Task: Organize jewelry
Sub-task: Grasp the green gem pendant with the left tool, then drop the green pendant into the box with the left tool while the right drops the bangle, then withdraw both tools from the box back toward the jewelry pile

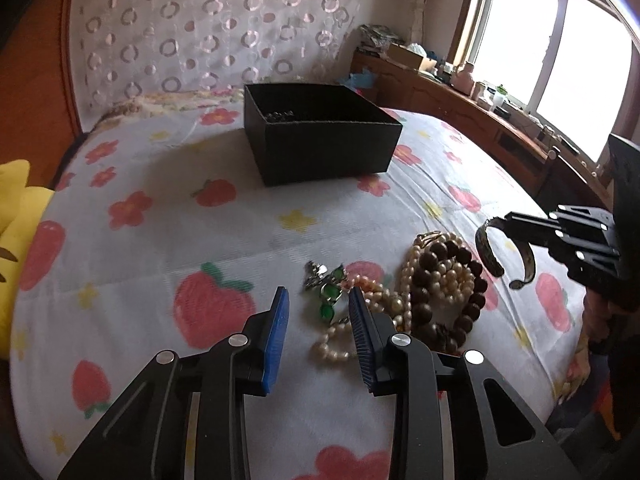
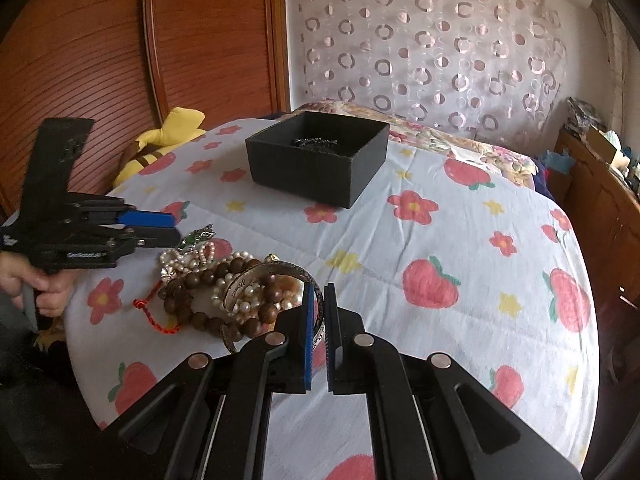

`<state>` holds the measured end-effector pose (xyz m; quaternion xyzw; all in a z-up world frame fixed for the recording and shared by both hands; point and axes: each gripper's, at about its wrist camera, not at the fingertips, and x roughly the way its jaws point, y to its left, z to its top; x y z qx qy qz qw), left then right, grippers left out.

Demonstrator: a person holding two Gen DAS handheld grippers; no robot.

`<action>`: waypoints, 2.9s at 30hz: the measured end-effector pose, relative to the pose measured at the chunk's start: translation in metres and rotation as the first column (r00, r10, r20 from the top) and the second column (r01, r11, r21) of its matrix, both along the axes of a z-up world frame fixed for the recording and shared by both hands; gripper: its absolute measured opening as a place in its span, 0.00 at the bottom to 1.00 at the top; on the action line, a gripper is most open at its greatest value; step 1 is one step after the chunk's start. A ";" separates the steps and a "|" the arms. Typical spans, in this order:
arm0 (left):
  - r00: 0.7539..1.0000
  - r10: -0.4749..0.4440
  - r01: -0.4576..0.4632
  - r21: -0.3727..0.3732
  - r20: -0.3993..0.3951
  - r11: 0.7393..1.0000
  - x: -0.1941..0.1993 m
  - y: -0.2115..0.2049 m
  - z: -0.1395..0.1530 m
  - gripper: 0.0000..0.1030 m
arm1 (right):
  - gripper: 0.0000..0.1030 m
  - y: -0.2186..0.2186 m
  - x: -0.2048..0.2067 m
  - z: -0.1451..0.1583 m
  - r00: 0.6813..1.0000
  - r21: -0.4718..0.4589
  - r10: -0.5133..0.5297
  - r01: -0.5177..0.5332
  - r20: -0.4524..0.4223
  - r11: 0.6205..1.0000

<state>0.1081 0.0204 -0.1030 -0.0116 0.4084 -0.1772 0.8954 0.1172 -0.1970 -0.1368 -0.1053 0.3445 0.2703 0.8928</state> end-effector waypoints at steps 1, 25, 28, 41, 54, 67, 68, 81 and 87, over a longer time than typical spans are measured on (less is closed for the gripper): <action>1.000 -0.004 0.004 0.005 -0.006 1.000 0.002 -0.002 -0.001 0.28 | 0.06 0.000 -0.001 0.000 1.000 0.000 0.000 0.000 0.001 1.000; 0.999 0.037 -0.037 0.005 0.032 0.999 0.017 0.013 0.022 0.00 | 0.06 0.007 -0.009 0.010 1.000 0.019 0.022 -0.022 0.022 1.000; 0.997 0.037 -0.037 -0.005 0.065 0.999 0.015 0.014 0.036 0.00 | 0.06 0.006 -0.007 0.014 0.999 0.020 0.019 -0.020 0.031 1.000; 0.987 0.037 -0.035 -0.014 0.156 0.999 0.042 -0.001 0.085 0.00 | 0.06 0.013 0.047 0.042 0.996 0.029 -0.029 0.027 0.088 0.999; 0.983 0.028 -0.035 0.035 0.180 0.999 0.071 -0.021 0.100 0.00 | 0.06 0.053 0.122 0.052 0.994 0.008 -0.060 0.060 0.093 0.998; 0.987 0.044 -0.055 0.070 0.155 0.996 0.089 -0.024 0.088 0.00 | 0.09 0.070 0.156 0.043 0.994 -0.004 -0.084 0.084 0.067 0.996; 0.987 0.046 -0.058 0.071 0.153 0.996 0.091 -0.024 0.087 0.00 | 0.09 0.068 0.155 0.043 0.994 -0.001 -0.086 0.086 0.067 0.996; 0.990 0.065 -0.077 0.093 0.127 0.993 0.125 -0.033 0.076 0.00 | 0.09 0.038 0.126 0.047 0.995 0.035 -0.073 0.071 0.065 0.997; 0.991 0.070 -0.084 0.115 0.115 0.990 0.140 -0.041 0.068 0.00 | 0.09 0.031 0.101 0.043 0.997 0.035 -0.044 0.042 0.067 0.998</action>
